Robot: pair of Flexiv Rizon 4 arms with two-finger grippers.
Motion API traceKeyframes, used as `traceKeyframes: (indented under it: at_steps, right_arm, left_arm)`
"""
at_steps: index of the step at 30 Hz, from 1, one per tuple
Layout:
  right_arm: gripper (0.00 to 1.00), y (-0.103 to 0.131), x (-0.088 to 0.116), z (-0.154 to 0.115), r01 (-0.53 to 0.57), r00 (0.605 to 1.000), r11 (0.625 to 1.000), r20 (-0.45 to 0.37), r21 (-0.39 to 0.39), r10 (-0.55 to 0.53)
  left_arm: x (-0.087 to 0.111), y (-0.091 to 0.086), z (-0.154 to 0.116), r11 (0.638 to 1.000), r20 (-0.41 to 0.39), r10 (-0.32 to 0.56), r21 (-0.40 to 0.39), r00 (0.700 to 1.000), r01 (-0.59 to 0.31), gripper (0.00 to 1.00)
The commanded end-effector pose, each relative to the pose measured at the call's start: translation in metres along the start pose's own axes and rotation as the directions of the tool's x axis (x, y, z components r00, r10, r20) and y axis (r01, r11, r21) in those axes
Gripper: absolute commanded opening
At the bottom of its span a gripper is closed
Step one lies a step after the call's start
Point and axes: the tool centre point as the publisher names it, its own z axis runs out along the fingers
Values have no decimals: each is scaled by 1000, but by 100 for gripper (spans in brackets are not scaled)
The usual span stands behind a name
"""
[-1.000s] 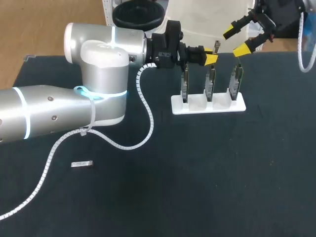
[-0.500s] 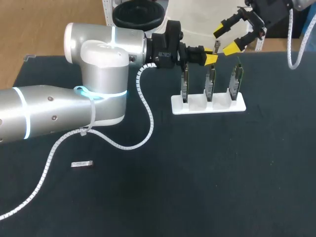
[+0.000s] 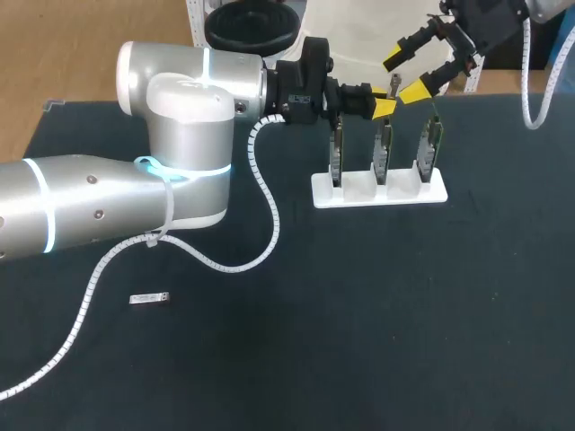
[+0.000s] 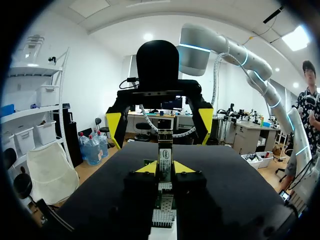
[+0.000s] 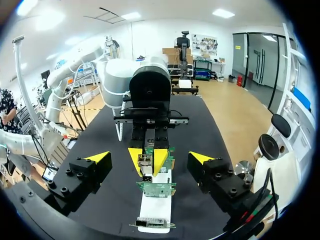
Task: Pick up the optical module with the left hand, and insert it into the network port with the right hand.
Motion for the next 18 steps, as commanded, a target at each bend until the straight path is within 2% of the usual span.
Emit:
traceKeyframes:
  at_steps: [1, 15, 16, 17, 18]
  right_arm:
    - [100, 5, -1, 1, 2, 1000, 1000, -3, 14, -2]
    - [100, 5, -3, 2, -2, 1000, 1000, -5, 25, 2]
    - [85, 5, -3, 1, -2, 1000, 1000, -6, 25, 2]
    - [33, 5, -3, 1, -2, 1000, 1000, -5, 26, 2]
    - [0, 5, -3, 1, -2, 1000, 1000, -5, 28, 3]
  left_arm:
    - [0, 2, 1, 1000, -3, -1, 3, 1000, 1, 0]
    - [0, 2, 1, 1000, -3, -1, 3, 1000, 1, 0]
    - [0, 2, 1, 1000, -3, -1, 3, 1000, 1, 0]
    - [0, 2, 1, 1000, -3, -1, 3, 1000, 1, 0]
    - [0, 2, 1, 1000, -3, -1, 3, 1000, 1, 0]
